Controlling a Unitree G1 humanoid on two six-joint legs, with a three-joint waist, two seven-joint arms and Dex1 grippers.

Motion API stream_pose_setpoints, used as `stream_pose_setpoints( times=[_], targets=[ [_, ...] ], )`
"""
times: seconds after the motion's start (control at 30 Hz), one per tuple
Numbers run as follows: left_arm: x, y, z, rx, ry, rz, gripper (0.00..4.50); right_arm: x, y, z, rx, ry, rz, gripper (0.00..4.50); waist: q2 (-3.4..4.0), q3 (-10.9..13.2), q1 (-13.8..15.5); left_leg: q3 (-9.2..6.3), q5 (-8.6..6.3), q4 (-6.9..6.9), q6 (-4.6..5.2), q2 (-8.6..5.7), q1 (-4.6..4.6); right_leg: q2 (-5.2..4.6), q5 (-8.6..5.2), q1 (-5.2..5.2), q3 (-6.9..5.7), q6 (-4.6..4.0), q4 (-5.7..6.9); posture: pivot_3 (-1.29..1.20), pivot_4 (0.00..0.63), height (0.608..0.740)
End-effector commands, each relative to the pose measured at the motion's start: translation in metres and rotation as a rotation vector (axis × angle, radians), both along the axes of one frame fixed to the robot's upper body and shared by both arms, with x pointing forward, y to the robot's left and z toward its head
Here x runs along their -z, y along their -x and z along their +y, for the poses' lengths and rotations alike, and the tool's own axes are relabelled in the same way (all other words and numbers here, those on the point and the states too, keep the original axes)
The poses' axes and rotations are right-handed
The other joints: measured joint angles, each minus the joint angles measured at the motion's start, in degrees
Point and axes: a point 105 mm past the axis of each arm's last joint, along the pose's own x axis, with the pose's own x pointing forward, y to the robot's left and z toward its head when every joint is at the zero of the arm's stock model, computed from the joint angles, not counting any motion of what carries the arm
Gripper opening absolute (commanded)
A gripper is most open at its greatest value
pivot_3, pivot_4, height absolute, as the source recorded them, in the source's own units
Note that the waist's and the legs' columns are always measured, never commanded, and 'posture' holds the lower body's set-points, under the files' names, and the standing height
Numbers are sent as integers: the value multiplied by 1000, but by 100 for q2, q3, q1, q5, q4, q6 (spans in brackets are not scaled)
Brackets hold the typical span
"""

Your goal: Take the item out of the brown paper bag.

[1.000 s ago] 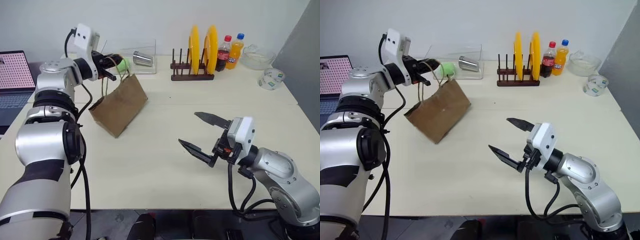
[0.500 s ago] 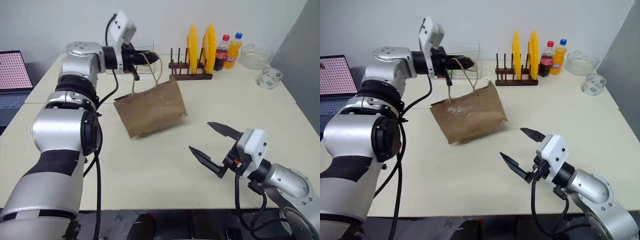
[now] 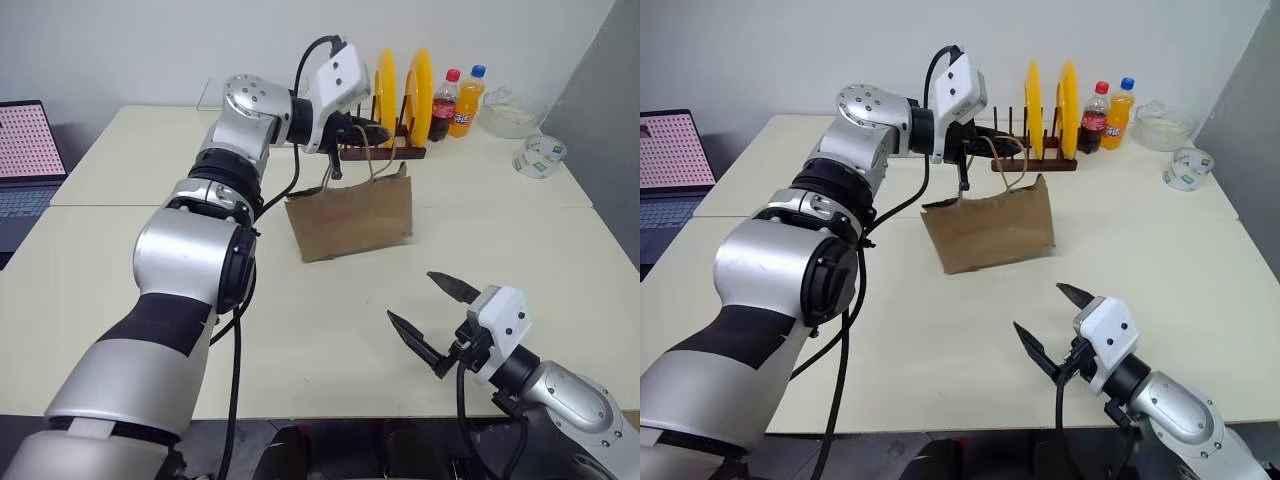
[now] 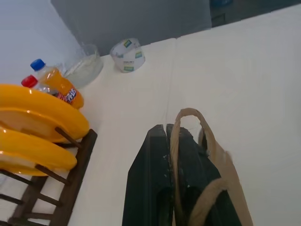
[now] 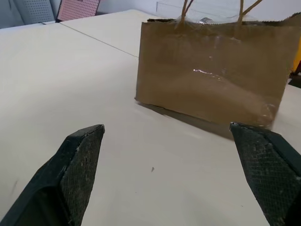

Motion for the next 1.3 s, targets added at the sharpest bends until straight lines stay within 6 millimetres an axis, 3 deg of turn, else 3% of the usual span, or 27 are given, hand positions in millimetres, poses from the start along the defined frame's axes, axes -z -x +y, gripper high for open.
stream_pose_setpoints(
  times=[0.03, 0.33, 0.63, 1.13, 1.3],
  targets=[
    [-18, 5, -11, 34, -37, -118, 27, -22, 14, 9, -37, -27, -103, 4500, -1, 0, 0, 0, 0, 2, 0, 0, -1, 0, 0, 0, 1, 0, 0, 0, 150, 740],
    [-12, 1, -18, 8, -70, -192, 27, -23, 14, 10, -14, -44, -107, 4500, -1, 0, 0, 0, -3, 8, 6, -1, -2, 0, 0, 2, 0, 0, 0, 0, 150, 740],
    [-15, 0, -18, -6, -65, -204, 27, -38, 6, -1, 60, -63, -173, 4500, -1, 0, 1, -1, -5, 34, 8, -3, -11, 0, 4, 4, 1, 8, 7, 0, 150, 740],
    [4, -5, -19, -33, -143, -182, 27, -41, 4, 1, 61, -66, -174, 4500, -1, 0, 0, 0, -5, 53, 9, -5, -9, 0, 4, 4, 2, 8, 32, 0, 150, 740],
    [7, -3, -14, -22, -154, -141, 1196, -42, 3, 1, 62, -64, -176, 4500, -1, 0, -1, -1, -5, 54, 9, -5, -9, 0, 4, 3, 2, 8, 36, 0, 150, 740]
  ],
)
